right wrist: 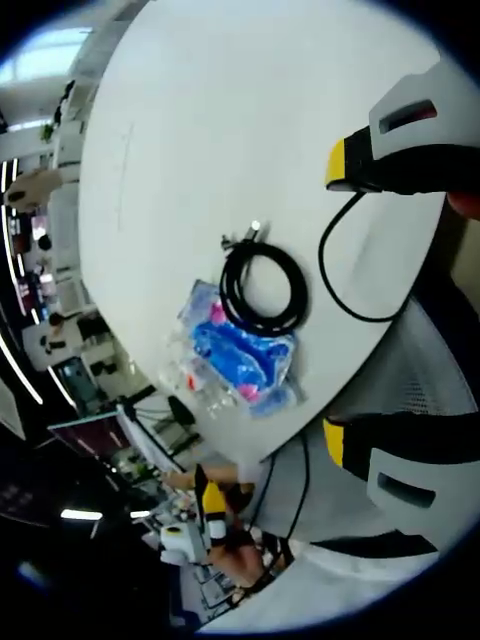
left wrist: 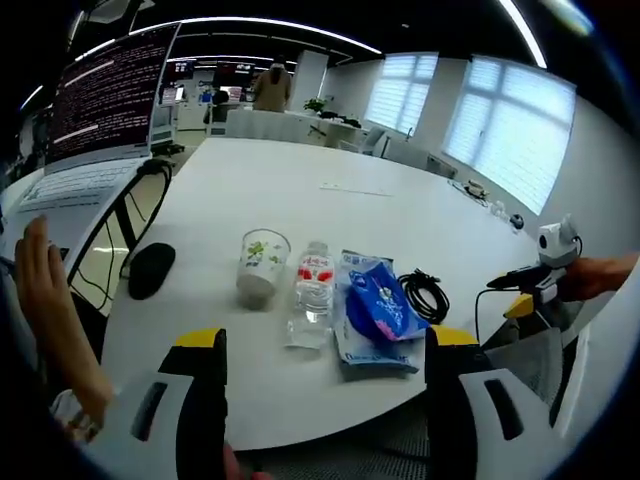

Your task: Arrange the tabletop items into an orderly group along one side of the table until the central work area is clear of visible clutter.

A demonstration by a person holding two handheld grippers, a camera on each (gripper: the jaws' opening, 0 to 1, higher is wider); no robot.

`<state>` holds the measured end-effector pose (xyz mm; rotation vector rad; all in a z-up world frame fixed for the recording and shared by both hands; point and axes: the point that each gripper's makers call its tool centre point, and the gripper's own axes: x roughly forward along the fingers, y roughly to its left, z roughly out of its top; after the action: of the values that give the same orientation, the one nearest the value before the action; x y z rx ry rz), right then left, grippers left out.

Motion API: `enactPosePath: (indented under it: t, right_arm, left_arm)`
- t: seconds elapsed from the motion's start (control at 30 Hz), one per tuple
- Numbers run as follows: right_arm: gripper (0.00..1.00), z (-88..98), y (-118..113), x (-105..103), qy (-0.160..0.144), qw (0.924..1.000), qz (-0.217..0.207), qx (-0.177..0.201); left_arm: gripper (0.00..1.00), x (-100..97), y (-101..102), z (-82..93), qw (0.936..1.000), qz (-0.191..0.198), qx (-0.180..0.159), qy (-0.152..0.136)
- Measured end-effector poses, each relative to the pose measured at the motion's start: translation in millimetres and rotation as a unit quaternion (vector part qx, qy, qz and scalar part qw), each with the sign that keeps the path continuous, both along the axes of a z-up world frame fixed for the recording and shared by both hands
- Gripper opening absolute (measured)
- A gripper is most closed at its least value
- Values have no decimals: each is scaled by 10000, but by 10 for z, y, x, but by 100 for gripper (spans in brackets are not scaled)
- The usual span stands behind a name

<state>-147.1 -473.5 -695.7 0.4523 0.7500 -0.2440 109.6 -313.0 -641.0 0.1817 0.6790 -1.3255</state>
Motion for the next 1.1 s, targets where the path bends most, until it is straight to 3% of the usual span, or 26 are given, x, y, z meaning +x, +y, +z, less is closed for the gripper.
enactPosePath:
  t: [1.1]
  right_arm:
    - [89, -6, 1, -44, 4, 10000, -85, 52]
  left_arm:
    - [81, -1, -4, -10, 10000, 15, -13, 46]
